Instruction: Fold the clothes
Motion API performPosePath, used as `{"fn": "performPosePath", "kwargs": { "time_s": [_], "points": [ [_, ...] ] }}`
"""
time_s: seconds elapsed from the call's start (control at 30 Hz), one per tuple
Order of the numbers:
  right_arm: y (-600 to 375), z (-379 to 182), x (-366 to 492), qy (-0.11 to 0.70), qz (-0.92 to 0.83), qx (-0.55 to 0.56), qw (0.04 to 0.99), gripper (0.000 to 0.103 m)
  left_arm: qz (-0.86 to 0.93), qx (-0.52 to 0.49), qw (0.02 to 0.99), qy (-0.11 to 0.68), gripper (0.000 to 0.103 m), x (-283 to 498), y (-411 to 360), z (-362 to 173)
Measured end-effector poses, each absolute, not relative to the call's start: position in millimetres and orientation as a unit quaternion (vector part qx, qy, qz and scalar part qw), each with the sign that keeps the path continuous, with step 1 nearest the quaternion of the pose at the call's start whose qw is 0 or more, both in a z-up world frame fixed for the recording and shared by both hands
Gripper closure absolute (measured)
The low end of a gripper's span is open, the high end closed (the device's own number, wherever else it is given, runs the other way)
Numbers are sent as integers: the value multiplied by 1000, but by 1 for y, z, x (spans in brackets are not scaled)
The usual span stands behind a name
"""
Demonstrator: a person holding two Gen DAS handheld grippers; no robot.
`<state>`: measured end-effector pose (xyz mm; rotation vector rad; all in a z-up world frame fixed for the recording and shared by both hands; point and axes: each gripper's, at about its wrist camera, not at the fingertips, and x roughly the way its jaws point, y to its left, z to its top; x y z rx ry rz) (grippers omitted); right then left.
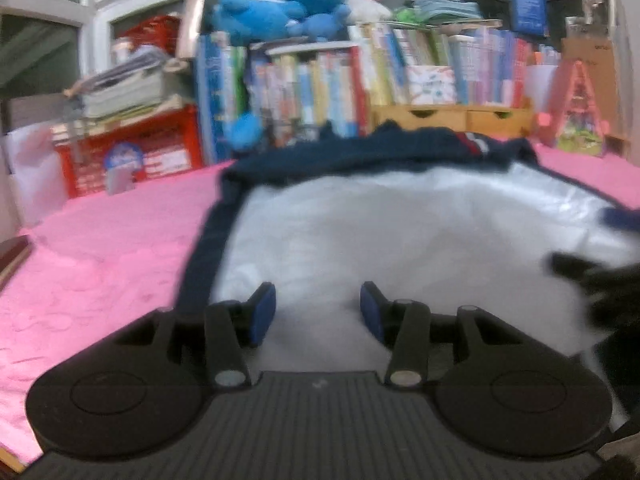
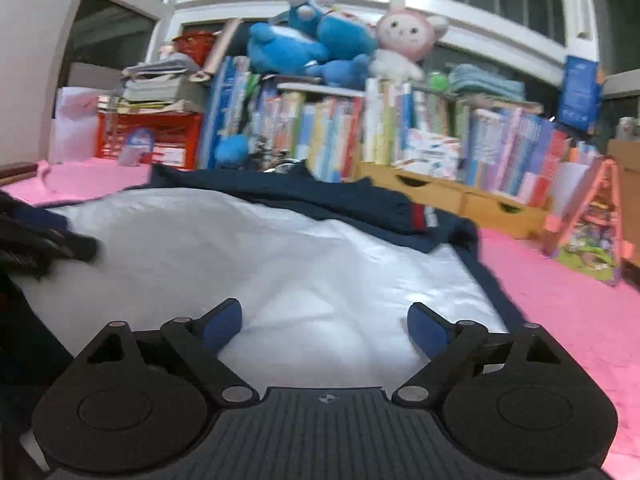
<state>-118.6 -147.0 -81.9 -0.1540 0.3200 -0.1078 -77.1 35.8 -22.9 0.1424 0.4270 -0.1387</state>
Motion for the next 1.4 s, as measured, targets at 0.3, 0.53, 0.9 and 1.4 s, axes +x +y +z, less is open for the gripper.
{"fn": "performPosePath", "kwargs": {
  "time_s": [0.3, 0.53, 0.9, 1.4],
  "points": [
    [-202, -67, -157, 140, -208, -141, 958, 18, -49, 72, 981, 173, 52, -120, 62, 3],
    [-128, -44, -199, 134, 210, -138, 959, 7, -28, -1, 985, 172, 52, -124, 101, 27],
    [-56, -78, -178, 142, 225, -275, 924, 14, -110, 49, 975, 188, 40, -146, 106, 21],
    [-117, -37, -160, 161, 215, -90, 959, 13, -167, 159, 955, 186, 23, -156, 56, 5]
  ]
}}
